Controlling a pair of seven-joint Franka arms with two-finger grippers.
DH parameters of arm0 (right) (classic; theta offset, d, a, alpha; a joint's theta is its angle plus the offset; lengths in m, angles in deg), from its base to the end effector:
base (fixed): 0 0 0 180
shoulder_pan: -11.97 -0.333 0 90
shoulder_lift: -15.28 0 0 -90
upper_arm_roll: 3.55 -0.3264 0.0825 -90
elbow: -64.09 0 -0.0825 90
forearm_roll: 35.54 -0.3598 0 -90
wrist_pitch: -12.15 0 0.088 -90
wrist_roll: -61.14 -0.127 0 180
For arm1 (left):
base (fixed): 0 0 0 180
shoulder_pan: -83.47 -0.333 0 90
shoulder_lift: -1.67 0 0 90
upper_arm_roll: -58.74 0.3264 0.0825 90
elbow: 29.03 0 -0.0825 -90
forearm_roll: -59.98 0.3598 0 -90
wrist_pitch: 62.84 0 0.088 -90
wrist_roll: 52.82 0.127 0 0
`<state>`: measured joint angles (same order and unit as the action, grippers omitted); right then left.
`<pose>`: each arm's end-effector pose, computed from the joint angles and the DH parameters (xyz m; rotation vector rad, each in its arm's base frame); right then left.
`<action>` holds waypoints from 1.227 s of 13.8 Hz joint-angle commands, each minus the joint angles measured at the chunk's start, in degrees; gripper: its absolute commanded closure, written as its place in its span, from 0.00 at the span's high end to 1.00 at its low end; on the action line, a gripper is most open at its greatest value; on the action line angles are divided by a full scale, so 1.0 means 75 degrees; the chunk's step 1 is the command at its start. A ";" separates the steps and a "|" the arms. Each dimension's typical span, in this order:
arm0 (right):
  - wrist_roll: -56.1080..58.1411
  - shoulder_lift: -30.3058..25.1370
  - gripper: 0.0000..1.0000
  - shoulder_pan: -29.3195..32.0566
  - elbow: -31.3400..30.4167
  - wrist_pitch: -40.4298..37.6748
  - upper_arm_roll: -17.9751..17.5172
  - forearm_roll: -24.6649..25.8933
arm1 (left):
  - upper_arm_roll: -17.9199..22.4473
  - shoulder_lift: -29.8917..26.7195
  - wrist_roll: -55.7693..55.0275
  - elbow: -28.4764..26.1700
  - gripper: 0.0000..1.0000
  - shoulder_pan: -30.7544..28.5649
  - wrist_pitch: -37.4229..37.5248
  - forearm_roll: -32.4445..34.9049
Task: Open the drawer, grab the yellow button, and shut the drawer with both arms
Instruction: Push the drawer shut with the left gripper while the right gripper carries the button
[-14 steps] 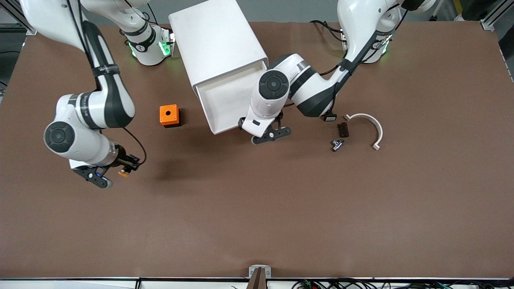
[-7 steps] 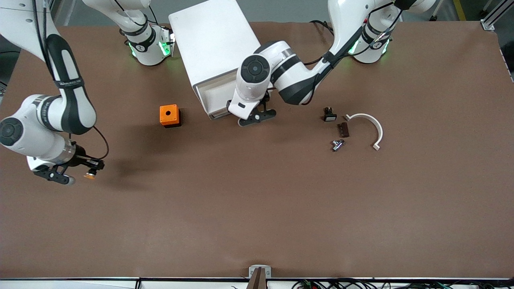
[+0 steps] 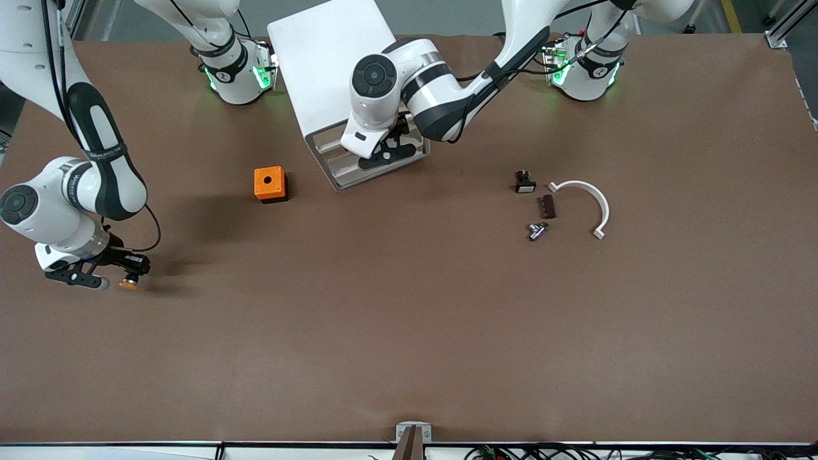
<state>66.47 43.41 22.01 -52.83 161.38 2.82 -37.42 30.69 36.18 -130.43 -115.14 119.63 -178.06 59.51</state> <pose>0.5738 -0.1676 0.2158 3.0756 -0.3178 0.1062 0.3443 -0.5870 0.3466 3.0119 0.4680 -0.4169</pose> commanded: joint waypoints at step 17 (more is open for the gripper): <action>0.0694 0.0786 1.00 0.0420 0.0765 -0.0046 -0.0404 -0.0089 | -0.0221 -0.0453 -0.1043 0.0149 1.00 -0.0718 0.0795 -0.0138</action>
<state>70.50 48.85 23.61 -48.64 161.52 1.07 -37.59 29.35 35.46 -138.11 -113.95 117.35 -175.06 59.01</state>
